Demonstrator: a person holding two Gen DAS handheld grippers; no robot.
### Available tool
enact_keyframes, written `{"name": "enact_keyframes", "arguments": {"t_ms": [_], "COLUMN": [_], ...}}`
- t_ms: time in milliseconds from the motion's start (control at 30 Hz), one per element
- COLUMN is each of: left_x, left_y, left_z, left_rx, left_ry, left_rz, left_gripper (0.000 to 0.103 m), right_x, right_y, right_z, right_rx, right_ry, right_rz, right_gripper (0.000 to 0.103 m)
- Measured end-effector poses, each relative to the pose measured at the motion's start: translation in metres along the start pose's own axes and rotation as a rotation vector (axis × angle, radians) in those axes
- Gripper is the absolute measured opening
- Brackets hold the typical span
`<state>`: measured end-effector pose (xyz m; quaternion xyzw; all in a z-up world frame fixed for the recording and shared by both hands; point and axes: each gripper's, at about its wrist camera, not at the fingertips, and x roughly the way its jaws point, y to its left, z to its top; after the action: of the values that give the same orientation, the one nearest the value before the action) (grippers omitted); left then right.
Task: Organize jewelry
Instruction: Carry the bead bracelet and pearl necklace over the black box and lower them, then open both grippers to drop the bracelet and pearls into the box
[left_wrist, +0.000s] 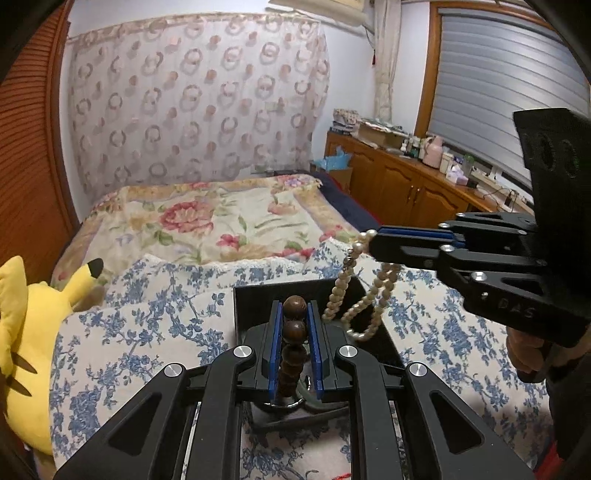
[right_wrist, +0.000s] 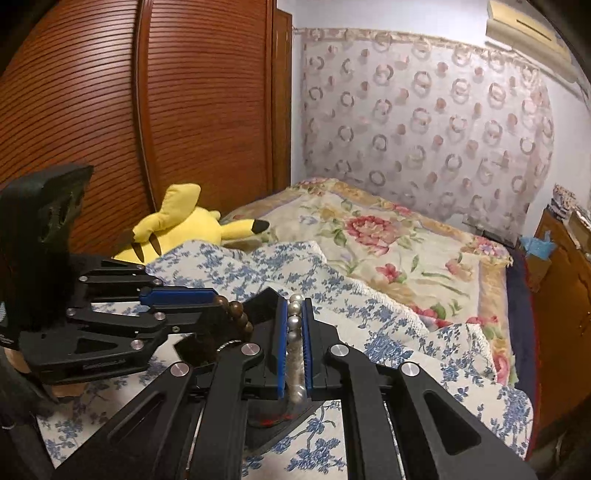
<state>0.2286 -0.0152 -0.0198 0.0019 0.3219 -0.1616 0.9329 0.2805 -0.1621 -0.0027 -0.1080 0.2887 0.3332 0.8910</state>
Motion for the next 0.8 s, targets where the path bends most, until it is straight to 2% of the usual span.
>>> {"name": "enact_keyframes", "arguments": {"t_ms": [233, 467, 800], "left_x": [0.009, 0.012, -0.001], "left_y": [0.002, 0.002, 0.005], "left_z": [0.000, -0.001, -0.005], "left_rx": [0.003, 0.007, -0.008], "left_ry": [0.021, 0.027, 0.003], "left_rz": [0.005, 0.001, 0.008], "left_gripper": [0.012, 0.013, 0.016], "right_x": [0.026, 0.034, 0.013], "right_y": [-0.006, -0.007, -0.013], "right_z": [-0.009, -0.016, -0.024], "right_rx": [0.004, 0.009, 0.060], "right_ry": [0.044, 0.068, 0.039], "right_rz": [0.002, 0.008, -0.011], "right_gripper": [0.009, 0.009, 0.009]}}
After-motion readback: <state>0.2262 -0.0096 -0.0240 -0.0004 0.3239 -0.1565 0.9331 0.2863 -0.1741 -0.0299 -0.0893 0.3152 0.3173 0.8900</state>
